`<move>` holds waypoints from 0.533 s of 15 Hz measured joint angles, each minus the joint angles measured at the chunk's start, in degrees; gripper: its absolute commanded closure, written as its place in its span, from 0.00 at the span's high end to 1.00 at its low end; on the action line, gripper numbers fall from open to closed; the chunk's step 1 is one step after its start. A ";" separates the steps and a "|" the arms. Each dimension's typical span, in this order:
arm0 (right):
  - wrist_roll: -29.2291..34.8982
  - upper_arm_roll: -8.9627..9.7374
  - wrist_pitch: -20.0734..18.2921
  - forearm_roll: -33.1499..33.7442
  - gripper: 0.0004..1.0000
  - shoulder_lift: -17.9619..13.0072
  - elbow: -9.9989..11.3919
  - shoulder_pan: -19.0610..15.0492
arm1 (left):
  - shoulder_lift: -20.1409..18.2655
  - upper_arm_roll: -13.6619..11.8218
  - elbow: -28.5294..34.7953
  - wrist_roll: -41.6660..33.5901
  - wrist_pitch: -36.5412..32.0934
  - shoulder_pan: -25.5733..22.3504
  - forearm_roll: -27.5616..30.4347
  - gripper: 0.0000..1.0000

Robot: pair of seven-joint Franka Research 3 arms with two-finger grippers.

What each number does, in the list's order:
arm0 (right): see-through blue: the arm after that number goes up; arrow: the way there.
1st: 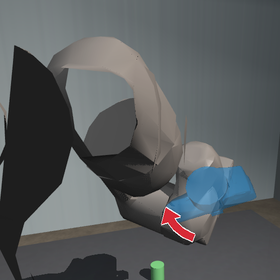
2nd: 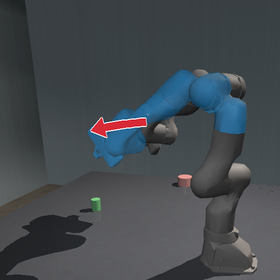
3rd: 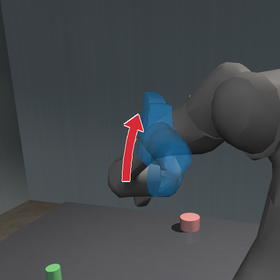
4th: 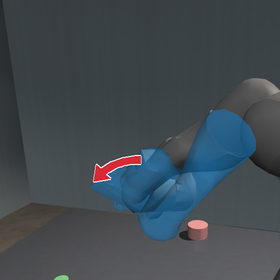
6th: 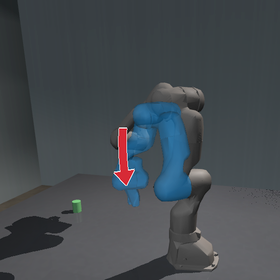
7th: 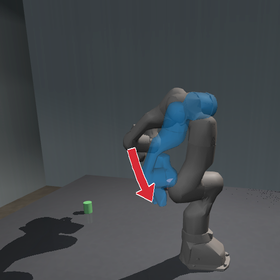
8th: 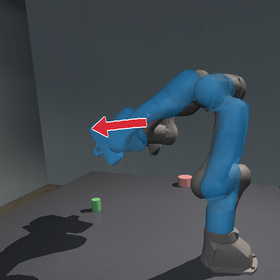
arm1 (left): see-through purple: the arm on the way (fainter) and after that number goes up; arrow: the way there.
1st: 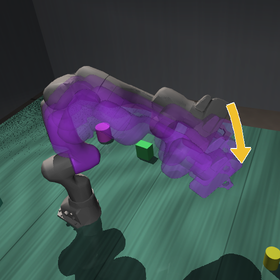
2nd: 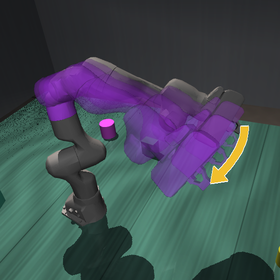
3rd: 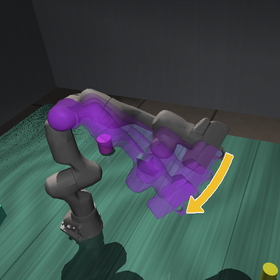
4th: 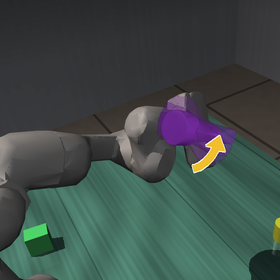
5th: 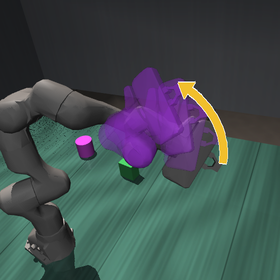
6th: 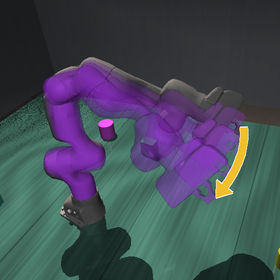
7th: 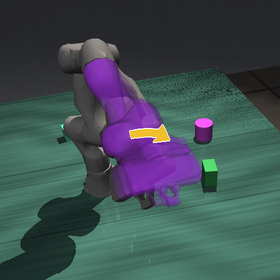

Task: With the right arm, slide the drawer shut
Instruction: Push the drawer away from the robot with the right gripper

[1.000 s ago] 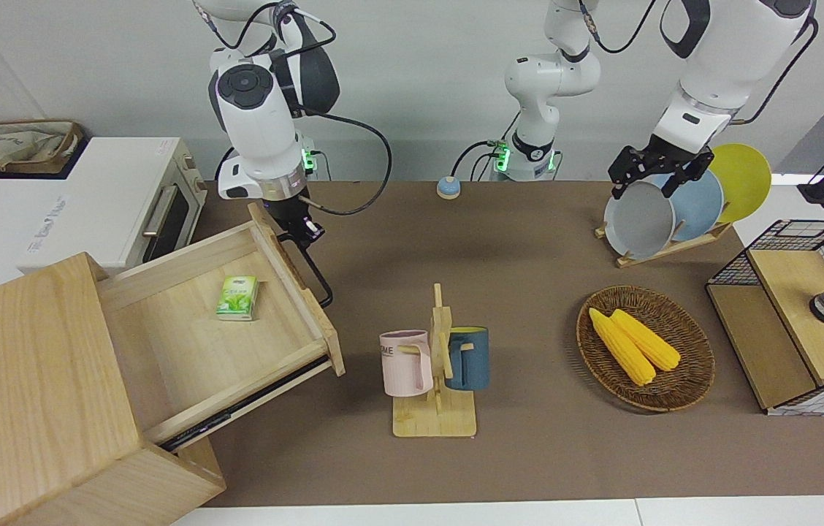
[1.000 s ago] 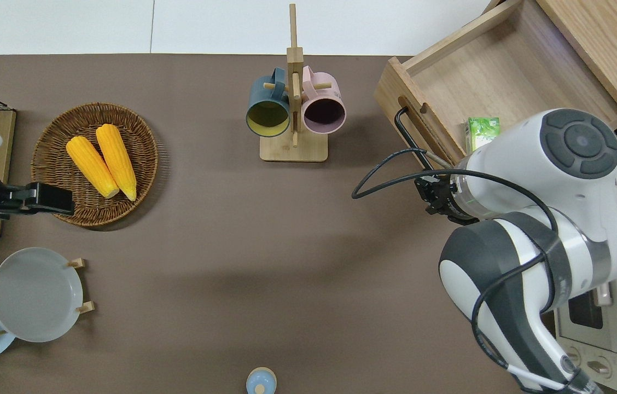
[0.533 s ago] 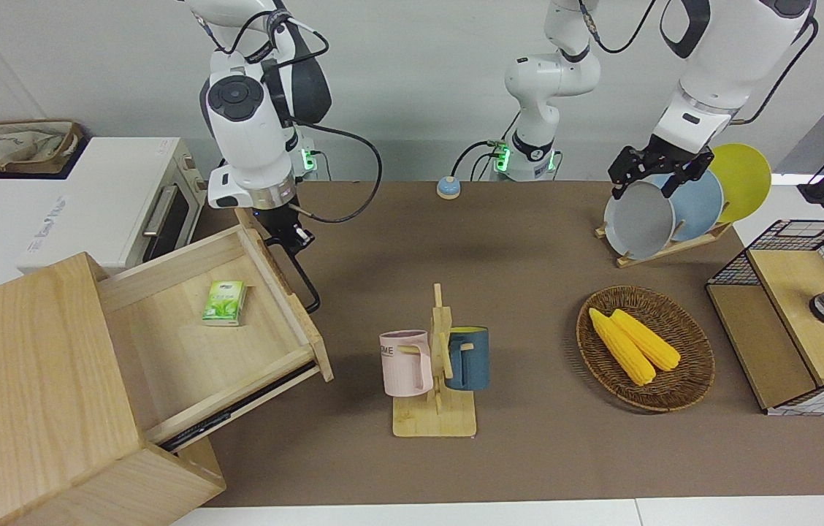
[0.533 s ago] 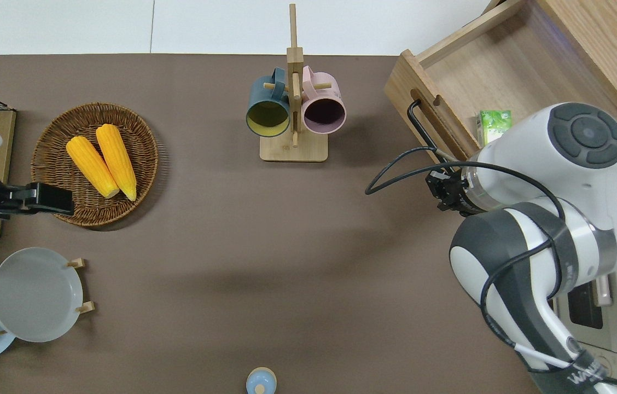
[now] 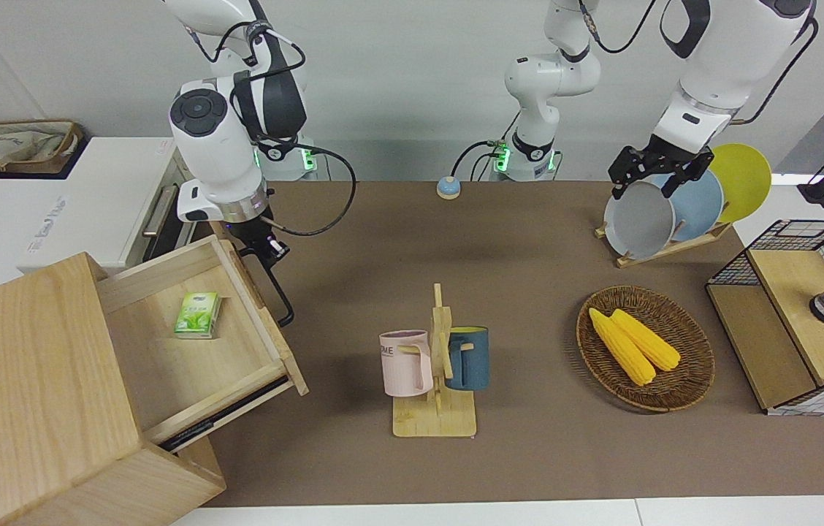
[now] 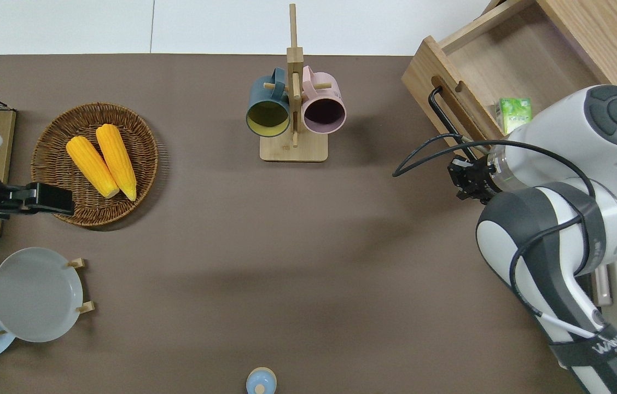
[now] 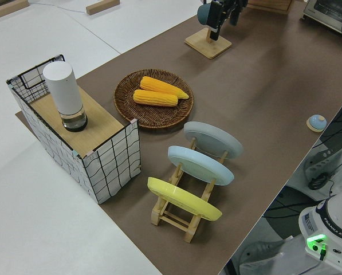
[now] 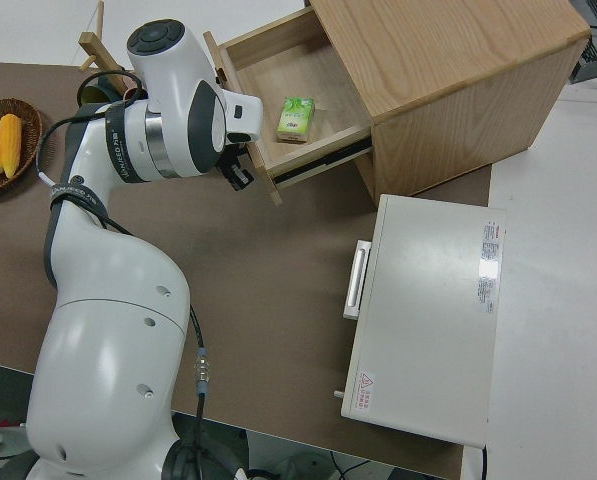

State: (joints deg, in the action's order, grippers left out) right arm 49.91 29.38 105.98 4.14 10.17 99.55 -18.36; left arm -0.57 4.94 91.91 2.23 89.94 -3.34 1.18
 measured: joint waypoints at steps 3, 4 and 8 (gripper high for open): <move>-2.46 -1.69 -0.02 0.03 0.00 0.16 -0.35 -0.02 | 0.00 0.00 0.00 0.00 0.00 0.00 0.00 1.00; -3.73 -2.65 -0.04 0.04 0.00 0.21 -0.51 -0.04 | 0.00 0.00 0.00 0.00 0.00 0.00 0.00 1.00; -6.31 -4.84 -1.43 0.19 0.00 1.19 -2.79 -0.15 | 0.00 0.00 0.00 0.00 0.00 0.00 0.00 1.00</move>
State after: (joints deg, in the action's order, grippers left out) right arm 43.60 24.55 104.55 4.33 11.36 96.76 -18.51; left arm -0.57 4.94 91.91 2.23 89.94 -3.34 1.18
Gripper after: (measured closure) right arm 0.991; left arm 0.004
